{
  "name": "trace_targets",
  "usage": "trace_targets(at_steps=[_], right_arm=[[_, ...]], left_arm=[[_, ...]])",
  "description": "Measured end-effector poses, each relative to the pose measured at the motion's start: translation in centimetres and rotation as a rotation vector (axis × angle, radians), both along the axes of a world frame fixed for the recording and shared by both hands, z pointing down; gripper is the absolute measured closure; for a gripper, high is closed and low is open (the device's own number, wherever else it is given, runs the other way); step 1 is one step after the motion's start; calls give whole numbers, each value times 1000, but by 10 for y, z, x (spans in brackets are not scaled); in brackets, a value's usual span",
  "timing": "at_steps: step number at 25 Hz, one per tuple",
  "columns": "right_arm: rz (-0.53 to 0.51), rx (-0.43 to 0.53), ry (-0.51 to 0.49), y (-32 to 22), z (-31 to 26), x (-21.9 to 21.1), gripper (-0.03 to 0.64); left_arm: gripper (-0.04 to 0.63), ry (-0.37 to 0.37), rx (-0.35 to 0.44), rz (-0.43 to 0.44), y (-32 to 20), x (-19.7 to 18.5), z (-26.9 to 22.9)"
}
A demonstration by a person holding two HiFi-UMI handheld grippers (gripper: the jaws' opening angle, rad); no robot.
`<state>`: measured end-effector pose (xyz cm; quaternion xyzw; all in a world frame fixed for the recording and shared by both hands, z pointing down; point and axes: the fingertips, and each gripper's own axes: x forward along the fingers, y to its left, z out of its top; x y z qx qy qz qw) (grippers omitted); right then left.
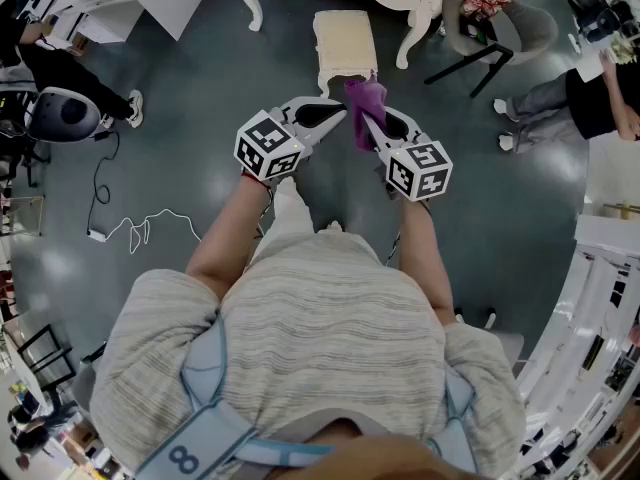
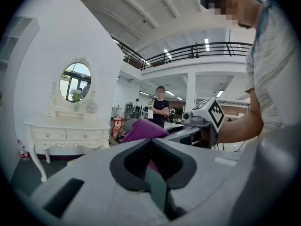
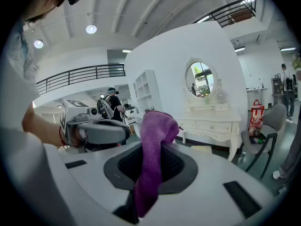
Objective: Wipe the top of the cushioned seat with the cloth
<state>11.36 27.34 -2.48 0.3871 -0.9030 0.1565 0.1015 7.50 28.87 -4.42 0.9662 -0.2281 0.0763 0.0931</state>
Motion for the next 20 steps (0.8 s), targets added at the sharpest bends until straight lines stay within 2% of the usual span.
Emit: trace_targets(at_steps=[14,20], right_arm=[[-4,-8,8,-14,0,-11,560],[-2,-2,-44,-35,-6,-26,560]], left_arm=[[583,7,-17,14,-12,-9,1],[583,10,-24,13,-33,-22,3]])
